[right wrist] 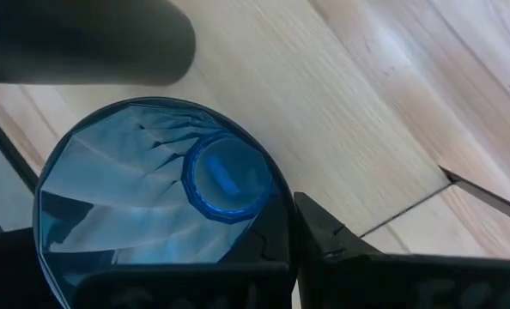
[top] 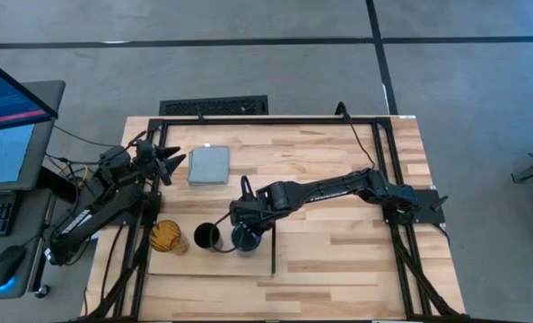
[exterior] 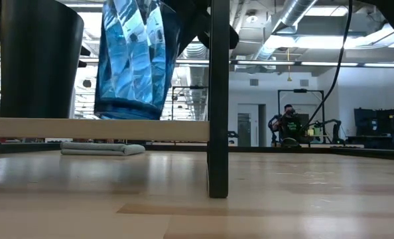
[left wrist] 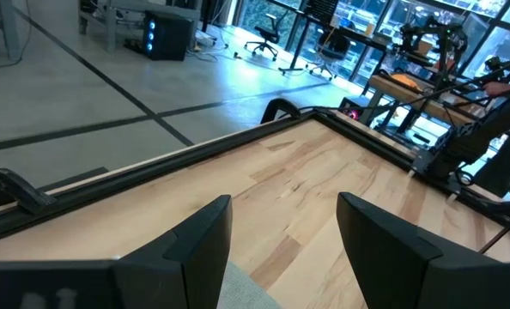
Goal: Stack small to large cups/mugs on shelf
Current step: Put the blue cup on the shelf
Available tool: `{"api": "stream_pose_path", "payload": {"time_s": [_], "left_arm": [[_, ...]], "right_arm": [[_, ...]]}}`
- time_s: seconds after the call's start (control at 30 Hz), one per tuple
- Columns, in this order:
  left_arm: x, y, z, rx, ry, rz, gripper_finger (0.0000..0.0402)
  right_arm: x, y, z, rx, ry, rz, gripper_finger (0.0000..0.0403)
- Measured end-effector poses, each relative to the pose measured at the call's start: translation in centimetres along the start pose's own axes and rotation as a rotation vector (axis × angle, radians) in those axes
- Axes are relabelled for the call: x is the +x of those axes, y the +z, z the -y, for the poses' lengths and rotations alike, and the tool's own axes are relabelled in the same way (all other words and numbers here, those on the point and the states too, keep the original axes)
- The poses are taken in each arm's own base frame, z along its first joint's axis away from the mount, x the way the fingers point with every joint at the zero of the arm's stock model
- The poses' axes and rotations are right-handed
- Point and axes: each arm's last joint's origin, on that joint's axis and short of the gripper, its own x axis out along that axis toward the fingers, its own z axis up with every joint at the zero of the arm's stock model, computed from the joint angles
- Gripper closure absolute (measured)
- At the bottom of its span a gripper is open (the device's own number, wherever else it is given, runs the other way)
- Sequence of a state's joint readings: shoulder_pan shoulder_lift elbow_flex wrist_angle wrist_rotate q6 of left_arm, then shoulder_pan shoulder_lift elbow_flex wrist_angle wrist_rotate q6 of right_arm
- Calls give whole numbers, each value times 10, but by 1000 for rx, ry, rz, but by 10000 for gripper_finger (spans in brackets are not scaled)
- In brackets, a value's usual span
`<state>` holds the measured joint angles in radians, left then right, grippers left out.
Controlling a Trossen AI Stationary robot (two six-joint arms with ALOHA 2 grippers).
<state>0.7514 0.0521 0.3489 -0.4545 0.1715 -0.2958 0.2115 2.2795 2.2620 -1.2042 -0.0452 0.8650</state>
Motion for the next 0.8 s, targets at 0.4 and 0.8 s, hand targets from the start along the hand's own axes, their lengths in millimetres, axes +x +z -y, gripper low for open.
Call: {"api": "stream_pose_path", "payload": {"time_s": [0.4,0.8], "left_arm": [[0,0,0,0,0,0,198],[0,0,0,0,0,0,198]], "right_arm": [[0,-1,5,8,-42,-21,393],[0,-1,5,20,-35,-38,382]]}}
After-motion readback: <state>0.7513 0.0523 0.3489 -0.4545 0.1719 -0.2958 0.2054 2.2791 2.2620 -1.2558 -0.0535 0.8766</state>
